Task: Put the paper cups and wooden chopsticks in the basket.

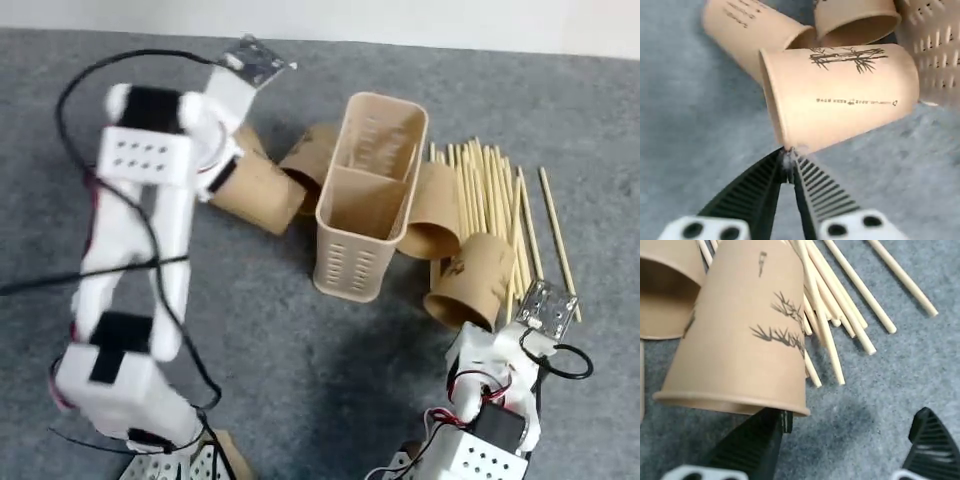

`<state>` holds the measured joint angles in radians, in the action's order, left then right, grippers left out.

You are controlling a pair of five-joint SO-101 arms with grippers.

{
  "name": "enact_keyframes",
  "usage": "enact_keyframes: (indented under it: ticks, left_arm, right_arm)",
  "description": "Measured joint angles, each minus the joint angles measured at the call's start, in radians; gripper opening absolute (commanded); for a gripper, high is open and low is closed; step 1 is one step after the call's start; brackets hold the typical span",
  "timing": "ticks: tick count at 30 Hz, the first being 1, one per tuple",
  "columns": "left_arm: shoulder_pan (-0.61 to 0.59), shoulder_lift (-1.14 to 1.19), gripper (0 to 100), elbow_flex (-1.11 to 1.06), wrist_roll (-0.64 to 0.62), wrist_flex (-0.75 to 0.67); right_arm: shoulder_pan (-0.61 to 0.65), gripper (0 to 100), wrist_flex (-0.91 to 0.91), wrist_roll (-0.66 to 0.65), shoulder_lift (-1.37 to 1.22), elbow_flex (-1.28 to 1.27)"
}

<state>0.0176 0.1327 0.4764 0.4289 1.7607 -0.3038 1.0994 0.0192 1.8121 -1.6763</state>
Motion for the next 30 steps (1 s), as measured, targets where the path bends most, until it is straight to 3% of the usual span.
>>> enact_keyframes:
  ticks: [7, 15, 20, 24, 30]
  left_arm:
    - [-0.118, -0.176, 0, -0.002, 0.103, 0.009]
    - [-0.118, -0.229, 0, 0.387, 0.112, 0.009]
    - [0.009, -0.181, 0, 0.591, 0.112, 0.009]
    - [0.157, -0.087, 0, 0.617, 0.097, -0.006]
    - [0.25, 0.101, 0, 0.617, 0.075, -0.095]
  right_arm:
    - [0.0, 36.8, 0.0, 0.0, 0.0, 0.0]
    - [0.0, 36.8, 0.0, 0.0, 0.0, 0.0]
    - [0.0, 36.8, 0.0, 0.0, 0.0, 0.0]
    - [0.0, 36.8, 0.0, 0.0, 0.0, 0.0]
    - [0.0, 36.8, 0.0, 0.0, 0.0, 0.0]
